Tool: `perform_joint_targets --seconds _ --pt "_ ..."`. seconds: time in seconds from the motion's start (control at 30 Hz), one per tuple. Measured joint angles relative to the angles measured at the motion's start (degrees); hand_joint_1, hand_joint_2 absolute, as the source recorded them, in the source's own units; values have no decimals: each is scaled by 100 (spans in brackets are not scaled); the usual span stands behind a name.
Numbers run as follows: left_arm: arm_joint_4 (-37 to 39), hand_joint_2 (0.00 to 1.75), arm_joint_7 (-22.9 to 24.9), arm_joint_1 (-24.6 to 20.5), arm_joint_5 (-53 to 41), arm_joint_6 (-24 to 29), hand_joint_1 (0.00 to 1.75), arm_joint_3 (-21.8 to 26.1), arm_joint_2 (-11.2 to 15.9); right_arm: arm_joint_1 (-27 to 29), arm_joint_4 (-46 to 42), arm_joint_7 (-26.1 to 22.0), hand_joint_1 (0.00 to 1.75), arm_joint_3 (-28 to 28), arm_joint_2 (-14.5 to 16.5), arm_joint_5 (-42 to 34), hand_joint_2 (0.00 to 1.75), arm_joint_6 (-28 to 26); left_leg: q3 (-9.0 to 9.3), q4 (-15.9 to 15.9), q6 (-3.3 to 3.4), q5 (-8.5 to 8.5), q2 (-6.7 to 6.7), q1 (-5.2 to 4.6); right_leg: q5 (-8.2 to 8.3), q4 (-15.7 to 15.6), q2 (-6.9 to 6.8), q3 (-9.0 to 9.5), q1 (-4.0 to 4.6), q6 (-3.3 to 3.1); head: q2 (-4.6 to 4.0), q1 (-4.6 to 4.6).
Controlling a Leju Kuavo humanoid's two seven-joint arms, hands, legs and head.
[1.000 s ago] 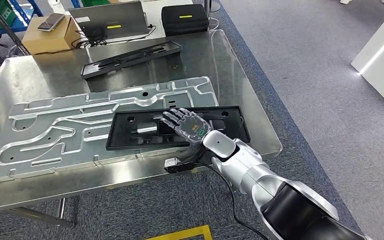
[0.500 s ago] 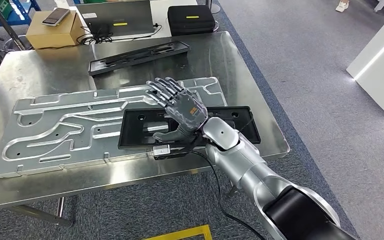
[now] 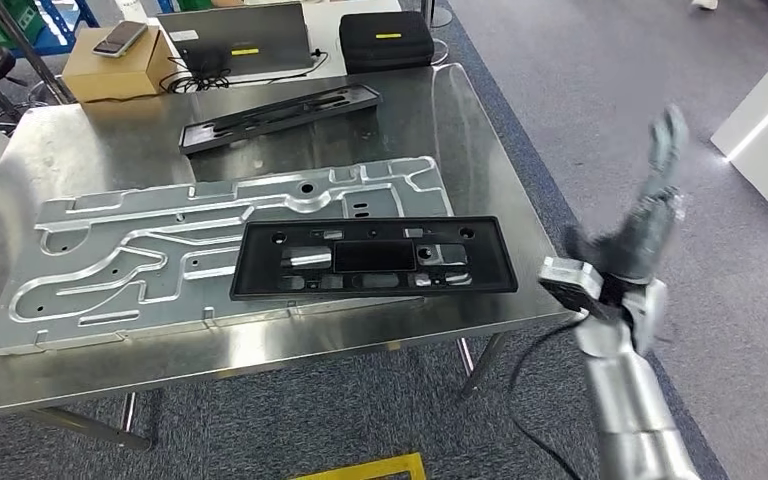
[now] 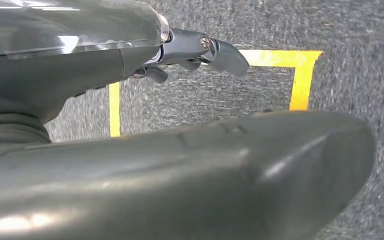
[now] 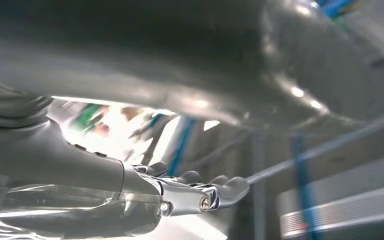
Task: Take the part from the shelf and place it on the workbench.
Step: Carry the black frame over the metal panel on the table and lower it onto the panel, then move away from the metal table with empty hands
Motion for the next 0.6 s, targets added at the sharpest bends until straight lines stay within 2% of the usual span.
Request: perform_joint_targets --seconds 0.03,0.07,0.13,0.17,0.2,0.23,0.3,0.33,0.37,0.43,0.47,0.5,0.53,0.57,0.6 --pt "0 0 -13 23 13 5 0 31 -8 348 -99 -81 0 -412 -97 -98 0 -2 -49 127 -12 -11 2 11 -11 6 -3 0 -2 11 0 0" --pt "0 0 -24 43 19 15 0 61 -17 668 -175 -135 0 -788 -163 -176 0 -4 16 23 -17 92 4 21 -22 17 0 3 -6 25 0 0" --pt "0 0 -33 57 27 33 0 114 -29 1169 -276 -178 0 -1421 -243 -251 0 -9 394 -702 0 444 0 33 -49 59 28 6 -20 63 0 0" --pt "0 0 -34 50 29 38 0 135 -33 1365 -311 -188 0 -1690 -265 -267 0 -10 577 -1063 19 569 -8 26 -60 92 49 -2 -18 90 0 0" --pt "0 0 -32 41 31 43 0 149 -37 1539 -334 -191 0 -1917 -279 -277 0 -12 693 -1297 41 629 -15 17 -63 115 69 -13 -16 123 0 0" --pt "0 0 -30 34 27 50 0 159 -41 1704 -342 -193 0 -2124 -283 -279 0 -14 737 -1387 65 625 -22 3 -59 125 82 -22 -9 156 0 0" --pt "0 0 -39 29 11 62 0 174 -53 2012 -320 -197 0 -2487 -262 -250 0 -15 733 -1406 134 653 -20 -13 -45 121 97 -25 -18 232 0 0" --pt "0 0 -54 27 3 64 0 176 -63 2145 -302 -198 0 -2651 -243 -219 0 -15 730 -1429 183 682 -14 -13 -87 145 101 -32 -32 266 0 0" --pt "0 0 -77 22 -6 65 0 177 -71 2257 -280 -200 0 -2801 -220 -173 0 -14 718 -1455 234 716 -7 -10 -199 242 106 -69 -48 295 0 0" --pt "0 0 -118 11 -24 67 0 179 -84 2421 -208 -202 0 -3061 -149 -41 0 19 659 -1483 306 783 10 -14 -630 768 114 -267 -64 334 0 0" --pt "0 0 -132 9 -32 68 0 184 -88 2481 -150 -202 0 -3176 -96 31 0 44 611 -1480 319 813 16 -23 -870 1154 115 -407 -67 348 0 0" --pt "0 0 -138 9 -37 69 0 194 -92 2530 -80 -202 0 -3281 -38 103 0 69 559 -1474 323 846 21 -33 -1037 1492 116 -513 -70 360 0 0" --pt "0 0 -139 9 -41 70 0 207 -99 2564 6 -202 0 -3380 18 175 0 88 506 -1467 319 881 25 -42 -1096 1684 116 -541 -75 367 0 0" --pt "0 0 -136 8 -43 70 0 224 -107 2584 114 -202 0 -3478 66 254 0 105 451 -1457 312 917 28 -48 -1033 1653 115 -453 -79 366 0 0" --pt "0 0 -133 6 -44 70 0 241 -116 2590 235 -202 0 -3575 102 338 0 125 399 -1446 300 952 28 -52 -887 1403 115 -251 -83 359 0 0"
